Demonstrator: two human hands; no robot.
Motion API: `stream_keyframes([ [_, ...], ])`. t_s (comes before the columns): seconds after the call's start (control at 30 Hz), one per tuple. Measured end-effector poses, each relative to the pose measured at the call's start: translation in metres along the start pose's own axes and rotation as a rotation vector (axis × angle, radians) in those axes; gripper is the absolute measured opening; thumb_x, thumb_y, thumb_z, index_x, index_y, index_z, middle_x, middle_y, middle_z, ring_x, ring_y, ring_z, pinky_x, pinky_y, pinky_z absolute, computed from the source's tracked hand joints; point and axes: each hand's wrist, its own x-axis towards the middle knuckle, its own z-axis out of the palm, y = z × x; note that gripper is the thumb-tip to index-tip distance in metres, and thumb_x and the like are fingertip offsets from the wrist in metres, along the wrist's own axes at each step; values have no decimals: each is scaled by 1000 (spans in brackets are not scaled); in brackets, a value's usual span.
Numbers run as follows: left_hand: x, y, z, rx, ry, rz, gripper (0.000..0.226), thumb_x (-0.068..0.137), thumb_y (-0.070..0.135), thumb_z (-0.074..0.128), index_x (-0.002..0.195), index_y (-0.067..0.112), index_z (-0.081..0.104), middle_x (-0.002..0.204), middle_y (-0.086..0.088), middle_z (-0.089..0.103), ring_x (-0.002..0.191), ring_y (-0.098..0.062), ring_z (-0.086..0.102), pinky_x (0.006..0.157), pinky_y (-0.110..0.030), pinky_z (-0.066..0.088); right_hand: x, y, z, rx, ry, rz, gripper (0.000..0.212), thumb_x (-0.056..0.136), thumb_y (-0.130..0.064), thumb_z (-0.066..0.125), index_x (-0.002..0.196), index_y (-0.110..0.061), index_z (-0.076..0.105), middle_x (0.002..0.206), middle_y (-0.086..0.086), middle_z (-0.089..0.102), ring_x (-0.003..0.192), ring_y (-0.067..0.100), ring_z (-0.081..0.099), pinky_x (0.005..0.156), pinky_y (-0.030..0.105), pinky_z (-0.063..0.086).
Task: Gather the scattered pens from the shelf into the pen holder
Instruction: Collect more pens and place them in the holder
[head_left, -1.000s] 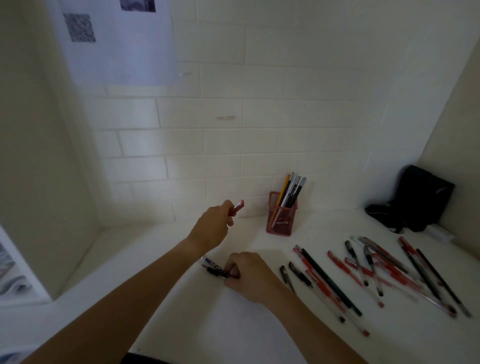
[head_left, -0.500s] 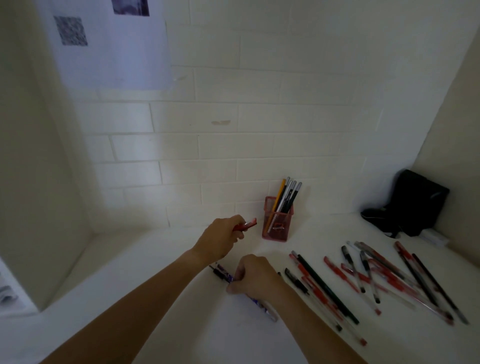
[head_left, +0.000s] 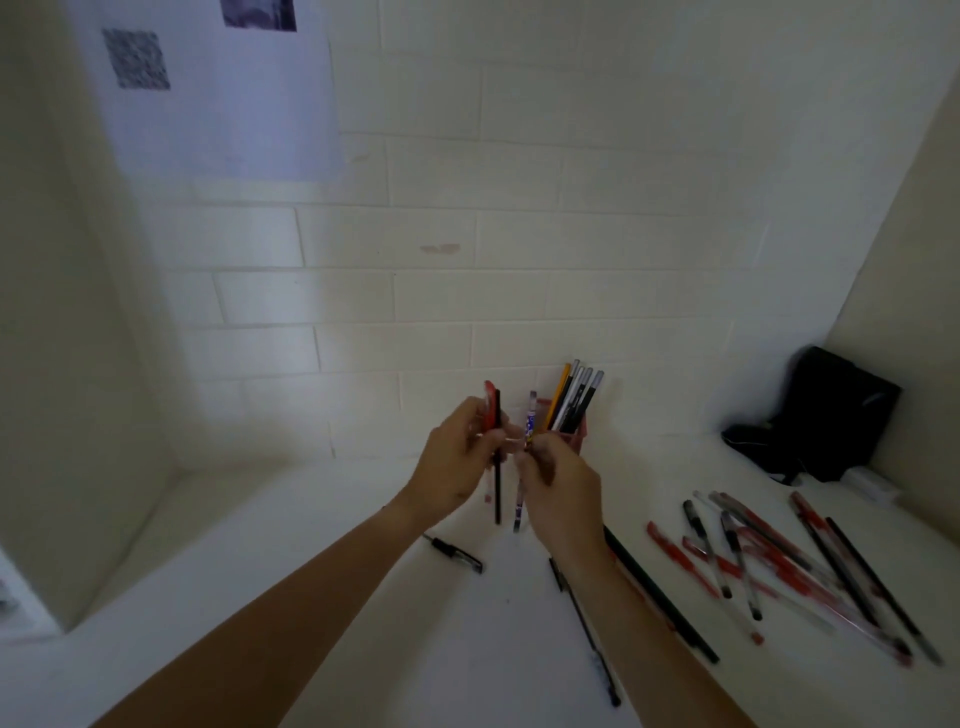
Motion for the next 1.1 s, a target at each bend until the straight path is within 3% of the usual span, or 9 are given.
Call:
stream_keyframes([
  [0.1, -3, -8, 6, -28, -110, -23, 8, 93, 12, 57, 101, 13, 58, 92, -12, 68, 85, -25, 65, 81, -51, 56, -1, 3, 6, 2, -5, -8, 10, 96, -15, 63, 88, -20, 66, 75, -8, 64, 66, -3, 58, 59, 2, 41],
  [0.37, -16, -21, 9, -156, -225, -92, 21, 98, 3, 55, 117, 2, 62, 99, -6, 69, 92, -15, 66, 83, -33, 57, -9, 21, 11, -113, -91, -67, 20, 96, -14, 63, 114, -13, 72, 96, -6, 70, 83, 5, 63, 67, -3, 41],
  [0.5, -20, -31, 11, -202, -223, -108, 24, 98, 7, 57, 121, 4, 65, 114, -19, 69, 104, -24, 68, 89, -38, 58, -12, 32, 13, -147, -140, -63, 16, 93, -12, 65, 108, -12, 72, 94, 3, 73, 70, -1, 61, 61, 0, 44],
  [0.7, 6, -19, 27, -201, -130, -51, 24, 92, 13, 64, 113, 2, 68, 108, -22, 71, 101, -27, 68, 95, -52, 52, 10, 31, -2, -85, -71, -128, 7, 95, -10, 64, 95, -10, 71, 76, -5, 67, 66, -7, 62, 60, 0, 42],
  [0.77, 24, -2, 36, -124, -80, 17, 18, 91, 14, 64, 107, 11, 72, 108, -17, 71, 104, -24, 68, 96, -45, 53, 29, 21, -12, -61, -9, -171, 8, 96, -10, 62, 93, -9, 70, 71, -7, 63, 67, -7, 62, 58, 2, 42],
  [0.87, 59, 24, 45, 30, -2, 155, 18, 91, 12, 67, 101, 24, 73, 103, 2, 62, 98, -1, 61, 87, -15, 47, 61, 8, -26, -105, 98, -235, 10, 96, -12, 61, 93, -11, 71, 68, -16, 55, 67, -11, 58, 58, 2, 39],
  [0.93, 81, 31, 49, 96, -9, 160, 16, 91, 16, 68, 98, 30, 73, 99, 6, 55, 93, -3, 56, 80, -12, 46, 83, 8, -32, -171, 140, -248, 10, 95, -13, 63, 89, -12, 72, 68, -20, 46, 64, -7, 53, 61, 2, 37],
  [1.0, 95, 27, 50, 63, -61, 84, 17, 93, 15, 65, 98, 29, 73, 95, 7, 61, 89, -4, 59, 81, -15, 47, 99, 15, -32, -265, 127, -216, 11, 94, -19, 64, 93, -13, 74, 74, -15, 41, 65, 0, 43, 62, 5, 37],
  [1.1, 103, 10, 51, -25, -90, -71, 14, 96, 14, 60, 102, 11, 72, 94, -7, 72, 89, -18, 67, 91, -42, 55, 106, 32, -23, -371, 54, -147, 15, 94, -27, 64, 91, -16, 74, 88, -4, 46, 75, 10, 44, 55, 9, 29],
])
